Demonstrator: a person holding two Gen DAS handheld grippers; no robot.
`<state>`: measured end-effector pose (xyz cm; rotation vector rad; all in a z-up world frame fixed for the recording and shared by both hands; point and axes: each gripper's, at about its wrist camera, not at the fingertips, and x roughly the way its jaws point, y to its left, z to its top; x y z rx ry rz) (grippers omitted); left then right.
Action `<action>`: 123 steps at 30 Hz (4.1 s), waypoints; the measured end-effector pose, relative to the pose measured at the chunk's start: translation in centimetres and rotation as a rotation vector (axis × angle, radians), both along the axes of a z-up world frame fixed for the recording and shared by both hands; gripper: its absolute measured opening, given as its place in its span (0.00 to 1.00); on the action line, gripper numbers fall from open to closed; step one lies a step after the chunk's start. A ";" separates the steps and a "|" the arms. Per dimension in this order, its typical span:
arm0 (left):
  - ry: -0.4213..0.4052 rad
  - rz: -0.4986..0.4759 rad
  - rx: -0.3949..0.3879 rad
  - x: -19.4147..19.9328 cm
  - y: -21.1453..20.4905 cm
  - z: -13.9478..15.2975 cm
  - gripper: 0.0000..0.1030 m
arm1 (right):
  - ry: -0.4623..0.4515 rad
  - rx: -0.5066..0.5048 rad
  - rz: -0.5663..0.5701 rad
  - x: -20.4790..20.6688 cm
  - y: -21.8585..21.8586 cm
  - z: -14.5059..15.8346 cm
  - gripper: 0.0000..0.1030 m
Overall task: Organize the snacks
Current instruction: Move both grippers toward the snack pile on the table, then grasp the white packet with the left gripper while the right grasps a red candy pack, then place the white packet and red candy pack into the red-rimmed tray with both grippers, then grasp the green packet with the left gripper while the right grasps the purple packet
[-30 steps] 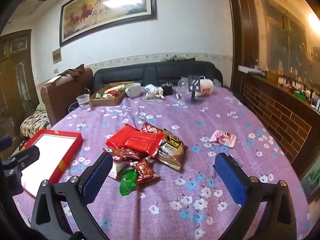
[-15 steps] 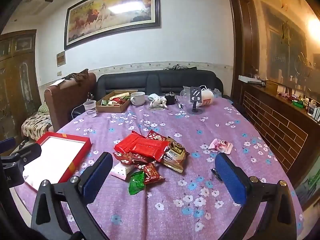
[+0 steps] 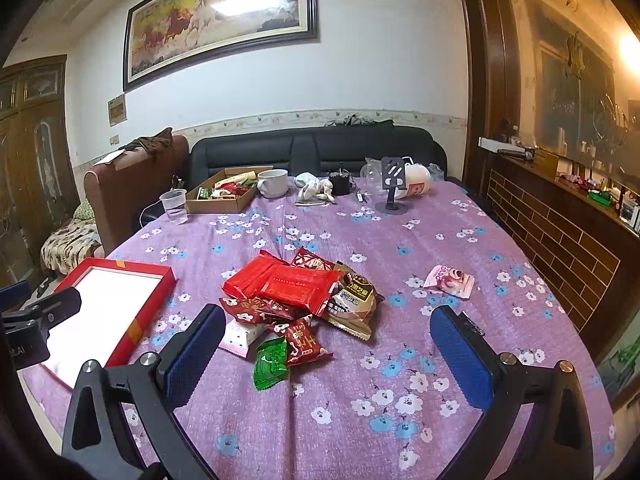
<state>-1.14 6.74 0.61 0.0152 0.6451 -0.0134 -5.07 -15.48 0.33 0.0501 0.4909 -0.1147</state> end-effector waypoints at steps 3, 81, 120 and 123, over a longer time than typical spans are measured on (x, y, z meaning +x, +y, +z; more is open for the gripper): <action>0.027 -0.006 0.001 0.8 0.1 -0.8 1.00 | 0.015 -0.008 -0.005 0.5 -0.2 -0.6 1.00; 0.226 0.155 0.102 2.4 16.1 -5.2 0.35 | 0.368 0.204 0.711 11.5 22.0 -5.9 0.53; 0.250 -0.400 0.121 1.7 -7.1 -5.4 0.67 | 0.287 0.345 -0.137 3.5 -14.4 -7.3 0.68; 0.272 -0.464 0.128 2.5 -10.6 -5.9 0.67 | 0.316 0.349 -0.230 3.3 -17.6 -7.6 0.70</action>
